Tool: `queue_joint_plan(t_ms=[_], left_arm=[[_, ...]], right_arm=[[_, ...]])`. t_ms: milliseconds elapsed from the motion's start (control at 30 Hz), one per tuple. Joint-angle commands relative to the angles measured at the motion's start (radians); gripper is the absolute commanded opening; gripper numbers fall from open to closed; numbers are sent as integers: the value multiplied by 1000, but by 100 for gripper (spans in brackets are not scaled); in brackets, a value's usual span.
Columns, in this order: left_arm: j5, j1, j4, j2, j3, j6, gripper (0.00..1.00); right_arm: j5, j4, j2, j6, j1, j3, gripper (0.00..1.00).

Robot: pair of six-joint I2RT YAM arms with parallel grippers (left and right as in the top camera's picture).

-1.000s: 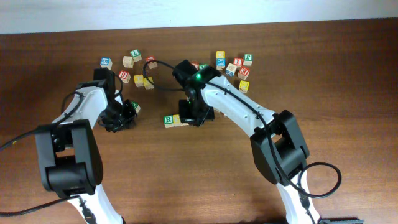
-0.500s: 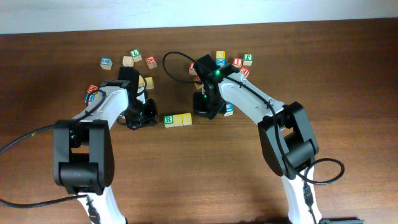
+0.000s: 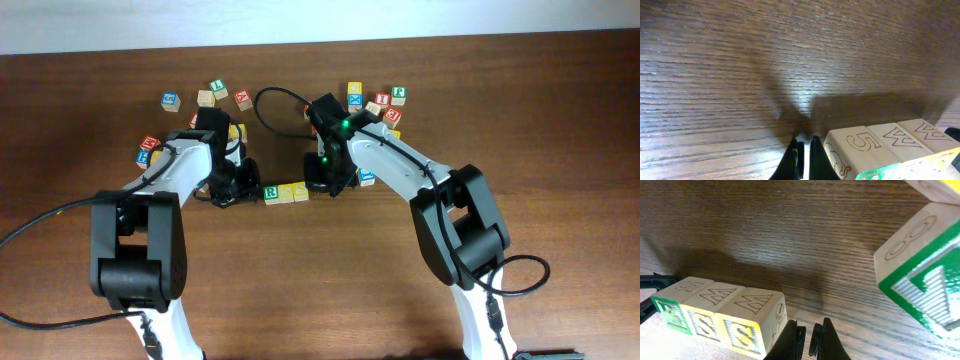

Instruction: Spell out RSS

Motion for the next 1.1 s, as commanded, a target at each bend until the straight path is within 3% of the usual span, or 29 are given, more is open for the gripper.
queue_joint_plan(t_ms=[0,1067], left_arm=[[-4,-6,2,39,-27,12,0],[2,-51,20,39,-27,13,2]], right_arm=[[-10,10,-15,2,30,-10,4],[8,0,-15,40,30,-10,4]])
